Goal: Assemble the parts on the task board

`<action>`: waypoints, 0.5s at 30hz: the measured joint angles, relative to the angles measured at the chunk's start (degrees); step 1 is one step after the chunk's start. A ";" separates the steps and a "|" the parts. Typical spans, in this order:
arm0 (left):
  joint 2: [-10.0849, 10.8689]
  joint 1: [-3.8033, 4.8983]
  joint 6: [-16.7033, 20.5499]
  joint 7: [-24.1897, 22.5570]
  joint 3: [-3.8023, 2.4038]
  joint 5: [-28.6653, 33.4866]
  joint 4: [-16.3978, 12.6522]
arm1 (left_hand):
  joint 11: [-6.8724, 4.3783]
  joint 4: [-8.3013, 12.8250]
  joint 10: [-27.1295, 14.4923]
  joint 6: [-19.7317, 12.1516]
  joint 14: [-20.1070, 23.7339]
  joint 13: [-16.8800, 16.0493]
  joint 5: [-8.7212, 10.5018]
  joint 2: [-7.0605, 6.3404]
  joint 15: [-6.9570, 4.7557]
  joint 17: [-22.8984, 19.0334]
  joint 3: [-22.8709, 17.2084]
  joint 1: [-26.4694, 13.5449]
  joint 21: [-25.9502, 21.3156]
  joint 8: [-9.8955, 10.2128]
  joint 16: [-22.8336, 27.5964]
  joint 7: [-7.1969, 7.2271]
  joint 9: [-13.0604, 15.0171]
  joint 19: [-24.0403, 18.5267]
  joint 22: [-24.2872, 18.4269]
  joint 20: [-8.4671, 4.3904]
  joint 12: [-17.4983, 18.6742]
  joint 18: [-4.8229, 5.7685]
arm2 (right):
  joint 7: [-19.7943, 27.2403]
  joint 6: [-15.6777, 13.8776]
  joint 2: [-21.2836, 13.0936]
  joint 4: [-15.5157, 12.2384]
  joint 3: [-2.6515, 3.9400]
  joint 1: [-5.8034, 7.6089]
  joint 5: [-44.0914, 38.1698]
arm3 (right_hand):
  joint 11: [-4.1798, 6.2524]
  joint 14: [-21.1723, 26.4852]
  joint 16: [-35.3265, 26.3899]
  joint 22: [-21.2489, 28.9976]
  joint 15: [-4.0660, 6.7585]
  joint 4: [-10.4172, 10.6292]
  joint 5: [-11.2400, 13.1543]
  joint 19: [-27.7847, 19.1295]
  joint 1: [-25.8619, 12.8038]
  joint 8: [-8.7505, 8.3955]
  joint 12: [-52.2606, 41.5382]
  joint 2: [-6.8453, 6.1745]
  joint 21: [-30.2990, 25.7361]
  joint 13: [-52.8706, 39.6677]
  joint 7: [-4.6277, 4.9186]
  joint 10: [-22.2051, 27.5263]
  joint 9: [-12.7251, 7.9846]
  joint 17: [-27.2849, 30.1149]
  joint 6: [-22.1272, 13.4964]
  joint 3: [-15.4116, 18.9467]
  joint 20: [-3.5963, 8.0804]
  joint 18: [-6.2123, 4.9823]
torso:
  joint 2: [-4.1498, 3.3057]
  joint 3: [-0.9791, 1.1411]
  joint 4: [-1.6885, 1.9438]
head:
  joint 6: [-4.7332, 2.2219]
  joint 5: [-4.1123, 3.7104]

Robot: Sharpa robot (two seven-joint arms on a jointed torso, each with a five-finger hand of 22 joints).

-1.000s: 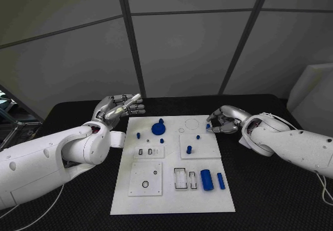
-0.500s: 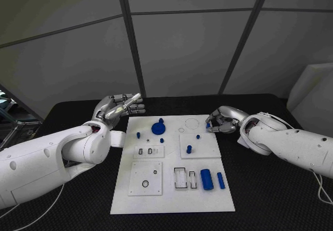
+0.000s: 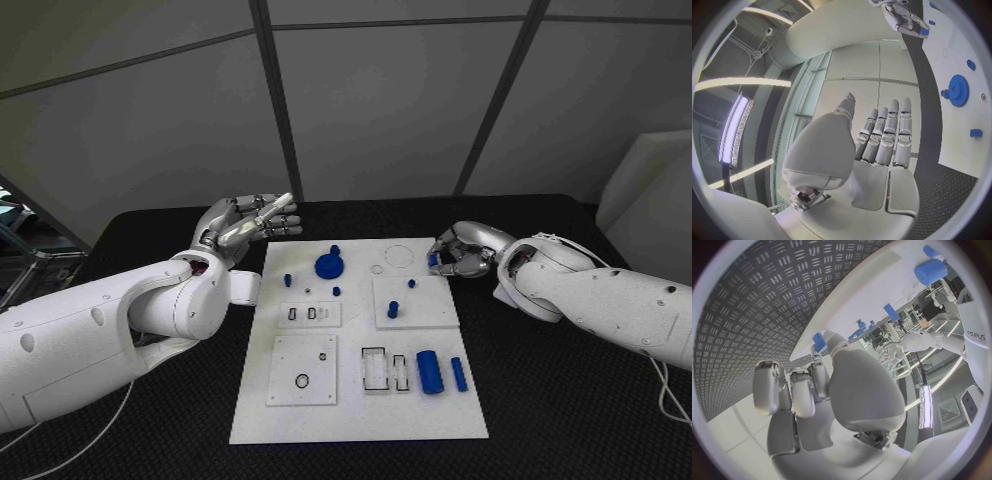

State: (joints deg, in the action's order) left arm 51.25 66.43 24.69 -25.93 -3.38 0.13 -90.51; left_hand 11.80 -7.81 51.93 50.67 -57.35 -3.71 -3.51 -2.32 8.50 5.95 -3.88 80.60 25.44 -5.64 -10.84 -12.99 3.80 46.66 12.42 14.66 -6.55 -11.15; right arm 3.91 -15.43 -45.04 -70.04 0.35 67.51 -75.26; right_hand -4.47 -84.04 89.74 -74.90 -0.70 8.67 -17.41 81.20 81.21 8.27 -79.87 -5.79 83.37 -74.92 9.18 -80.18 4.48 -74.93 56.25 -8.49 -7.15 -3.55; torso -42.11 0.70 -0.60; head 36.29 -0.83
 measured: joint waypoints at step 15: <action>0.04 0.00 0.01 0.00 0.00 0.00 -0.01 | 0.00 0.16 0.00 0.00 0.00 0.00 0.00 0.00 0.00 0.00 -0.16 0.00 0.00 0.00 0.00 0.00 0.00 0.00 -0.01 0.00 0.00 0.00 | -0.31 -5.09 -0.53 -2.09 0.00 -0.04 0.11 | 1.82 0.11 0.00 0.00 1.74 -2.62 4.27 1.12 2.27 2.39 -1.28 3.21 0.71 0.00 -1.97 -1.82 0.82 0.01 3.98 -3.30 1.56 0.00 | 0.03 0.07 0.00 | 0.02 -0.01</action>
State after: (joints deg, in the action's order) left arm 51.29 66.43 24.70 -25.93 -3.38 0.14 -90.52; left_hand 11.80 -7.65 51.93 50.67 -57.35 -3.71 -3.51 -2.32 8.49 5.94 -4.04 80.60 25.44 -5.64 -10.84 -12.99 3.81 46.66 12.41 14.66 -6.55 -11.14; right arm 3.60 -20.52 -45.57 -72.14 0.35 67.48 -75.15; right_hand -2.65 -83.94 89.74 -74.90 1.05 6.04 -13.14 82.32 83.49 10.66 -81.15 -2.57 84.08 -74.92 7.21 -82.00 5.30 -74.93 60.23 -11.79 -5.59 -3.55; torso -42.07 0.77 -0.60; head 36.32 -0.85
